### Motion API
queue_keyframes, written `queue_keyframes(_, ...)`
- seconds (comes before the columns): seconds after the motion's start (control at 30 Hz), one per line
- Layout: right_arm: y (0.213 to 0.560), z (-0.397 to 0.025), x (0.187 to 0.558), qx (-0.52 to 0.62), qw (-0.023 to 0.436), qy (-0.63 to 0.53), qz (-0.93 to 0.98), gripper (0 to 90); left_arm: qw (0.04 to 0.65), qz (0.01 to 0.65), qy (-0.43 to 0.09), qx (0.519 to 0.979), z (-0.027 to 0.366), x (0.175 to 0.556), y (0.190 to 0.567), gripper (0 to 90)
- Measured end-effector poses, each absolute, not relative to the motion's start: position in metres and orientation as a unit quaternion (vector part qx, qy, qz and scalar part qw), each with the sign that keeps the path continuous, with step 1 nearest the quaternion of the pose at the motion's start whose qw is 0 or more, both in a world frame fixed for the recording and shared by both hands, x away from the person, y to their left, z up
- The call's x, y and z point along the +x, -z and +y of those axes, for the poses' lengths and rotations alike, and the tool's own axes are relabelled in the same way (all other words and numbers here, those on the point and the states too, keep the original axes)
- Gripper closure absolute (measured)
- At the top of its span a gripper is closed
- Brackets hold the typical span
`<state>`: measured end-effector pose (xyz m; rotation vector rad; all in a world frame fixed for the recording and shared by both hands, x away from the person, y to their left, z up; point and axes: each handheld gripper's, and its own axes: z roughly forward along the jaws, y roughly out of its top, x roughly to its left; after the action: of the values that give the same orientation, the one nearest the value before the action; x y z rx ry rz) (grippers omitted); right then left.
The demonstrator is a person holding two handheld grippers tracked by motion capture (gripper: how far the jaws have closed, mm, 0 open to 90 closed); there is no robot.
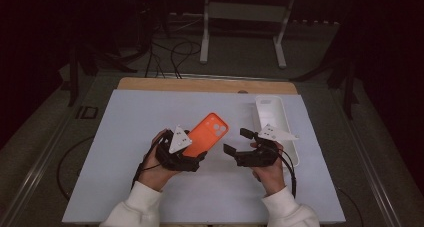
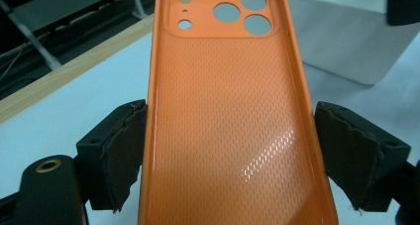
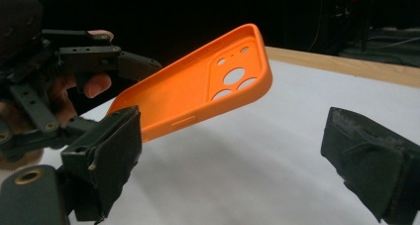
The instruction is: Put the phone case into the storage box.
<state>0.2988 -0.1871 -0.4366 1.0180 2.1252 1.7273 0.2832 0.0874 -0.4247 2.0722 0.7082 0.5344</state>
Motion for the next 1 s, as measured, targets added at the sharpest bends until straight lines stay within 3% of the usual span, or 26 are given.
queue_keyframes(0.4, 0.434, -0.176, 0.305, 0.355, 0.066, -0.595, 0.718, 10.4, 0.456, 0.247, -0.201, 0.831, 0.076, 0.276, 0.423, 16.6)
queue_keyframes(1.0, 0.431, -0.162, 0.309, 0.370, -0.025, -0.584, 0.722, 63.5, 0.474, 0.225, -0.192, 0.829, 0.070, 0.272, 0.426, 16.5)
